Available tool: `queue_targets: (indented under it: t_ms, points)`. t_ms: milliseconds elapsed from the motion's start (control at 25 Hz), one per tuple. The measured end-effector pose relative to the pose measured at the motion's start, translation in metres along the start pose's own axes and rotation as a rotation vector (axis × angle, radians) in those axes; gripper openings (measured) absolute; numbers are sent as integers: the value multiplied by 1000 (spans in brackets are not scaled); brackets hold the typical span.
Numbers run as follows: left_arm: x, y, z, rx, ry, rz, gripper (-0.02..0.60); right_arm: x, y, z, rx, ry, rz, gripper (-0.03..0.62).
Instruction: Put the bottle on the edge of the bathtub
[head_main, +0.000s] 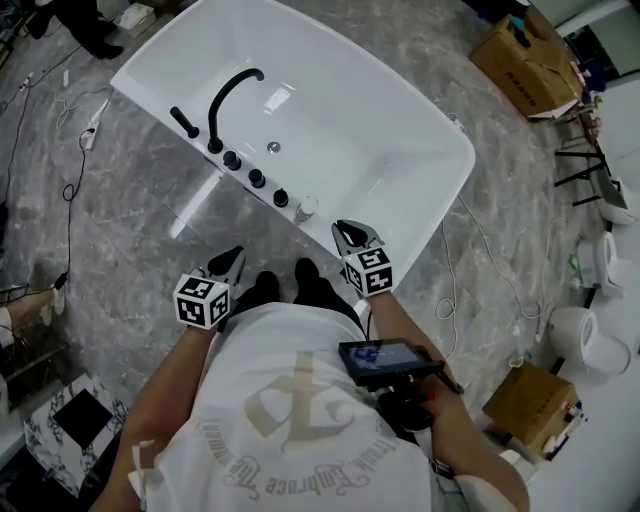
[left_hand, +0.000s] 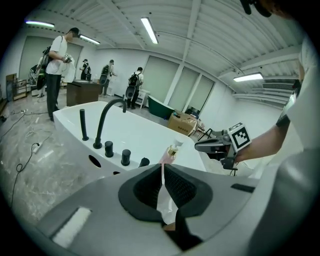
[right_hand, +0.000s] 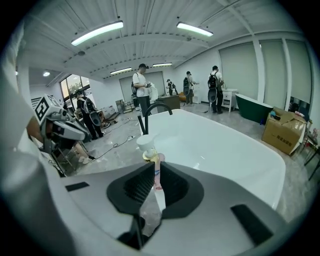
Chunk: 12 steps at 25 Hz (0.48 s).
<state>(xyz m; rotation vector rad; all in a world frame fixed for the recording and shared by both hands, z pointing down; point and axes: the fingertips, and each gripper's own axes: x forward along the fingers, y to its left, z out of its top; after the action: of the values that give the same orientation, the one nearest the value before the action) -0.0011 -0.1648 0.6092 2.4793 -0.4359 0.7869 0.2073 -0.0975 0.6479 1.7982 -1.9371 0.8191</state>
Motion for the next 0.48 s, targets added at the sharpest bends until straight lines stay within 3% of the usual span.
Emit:
queue_targets:
  t_ms: [480]
  points:
    - [-2, -14, 17, 20, -57, 1, 17, -41, 7, 26, 69, -119, 6, 11]
